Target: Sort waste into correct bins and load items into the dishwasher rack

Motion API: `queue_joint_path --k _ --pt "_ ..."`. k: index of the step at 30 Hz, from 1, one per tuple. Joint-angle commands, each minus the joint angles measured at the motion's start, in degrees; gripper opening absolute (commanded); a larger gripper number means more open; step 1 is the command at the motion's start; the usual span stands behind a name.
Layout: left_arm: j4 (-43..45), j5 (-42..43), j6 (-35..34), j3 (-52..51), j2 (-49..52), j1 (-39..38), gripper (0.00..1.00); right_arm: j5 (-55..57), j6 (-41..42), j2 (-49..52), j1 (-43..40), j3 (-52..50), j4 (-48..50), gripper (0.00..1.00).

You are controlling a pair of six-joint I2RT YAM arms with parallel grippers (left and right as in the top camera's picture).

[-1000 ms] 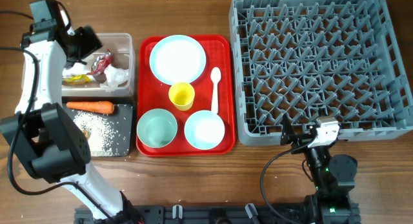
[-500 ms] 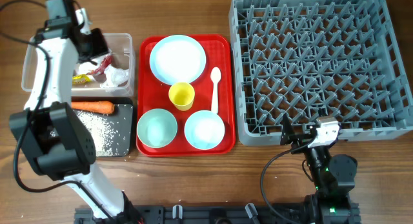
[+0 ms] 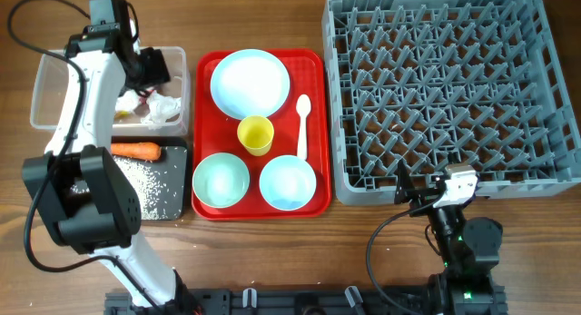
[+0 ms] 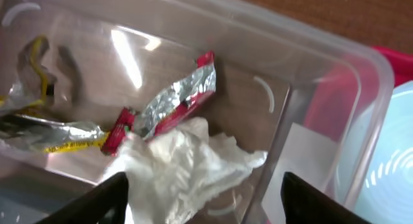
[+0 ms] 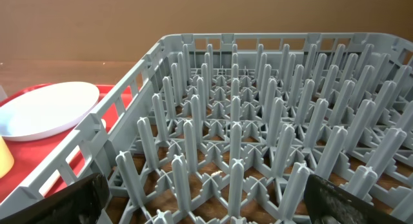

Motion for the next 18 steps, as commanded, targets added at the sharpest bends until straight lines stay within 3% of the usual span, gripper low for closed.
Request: queue_joint_path --k 1,2,3,4,5,6,8,9,10,11,13,15,16,17,18 --pt "-1.0 4.8 -1.4 1.6 -2.8 0.2 0.87 0.4 -0.3 0.0 -0.2 -0.1 0.2 1.0" --pt "-5.6 6.9 -1.3 2.6 -3.8 -0.2 0.77 0.4 -0.3 0.0 -0.2 -0.1 0.2 1.0" --pt "-4.3 2.7 -1.5 2.3 -4.5 -0.6 0.77 0.4 -0.3 0.0 -0.2 -0.1 0.2 1.0" --pt "1.3 -4.3 -1.7 1.4 -4.5 -0.8 0.98 0.4 -0.3 0.0 -0.2 -0.1 0.2 1.0" --pt "5.5 -7.5 -1.8 0.9 -4.0 -0.7 1.0 0.4 -0.3 0.0 -0.2 -0.1 0.2 1.0" --pt "4.8 -4.7 -1.1 2.2 -3.2 -0.2 1.0 0.4 -0.3 0.0 -0.2 -0.1 0.2 1.0" --pt "-2.3 2.1 -1.2 4.3 -4.0 0.0 0.74 0.4 -0.3 0.0 -0.2 -0.1 0.2 1.0" --pt "1.5 -0.7 -1.2 3.6 -3.7 0.0 0.82 0.4 -0.3 0.0 -0.2 -0.1 0.2 1.0" --pt "3.7 -1.9 -1.0 3.3 -2.9 0.1 0.98 0.4 -0.3 0.0 -0.2 -0.1 0.2 1.0" --pt "1.9 -0.5 -0.9 4.1 -2.6 0.3 0.95 0.4 -0.3 0.0 -0.2 -0.1 0.2 1.0" --pt "-2.4 1.9 0.5 4.7 -3.2 0.3 0.66 0.4 -0.3 0.0 -0.2 -0.1 0.2 1.0" --pt "1.5 1.0 1.9 3.5 -2.2 0.4 0.7 0.4 -0.3 0.0 -0.2 -0.1 0.2 1.0" --pt "0.3 2.0 1.8 3.6 -2.1 0.6 0.41 0.4 -0.3 0.0 -0.2 -0.1 0.2 1.0" --pt "-2.6 3.6 1.8 3.6 -2.4 0.6 0.19 0.4 -0.3 0.0 -0.2 -0.1 0.2 1.0" --pt "-3.8 3.7 1.9 3.5 -2.6 0.5 0.04 0.4 -0.3 0.0 -0.2 -0.1 0.2 1.0"
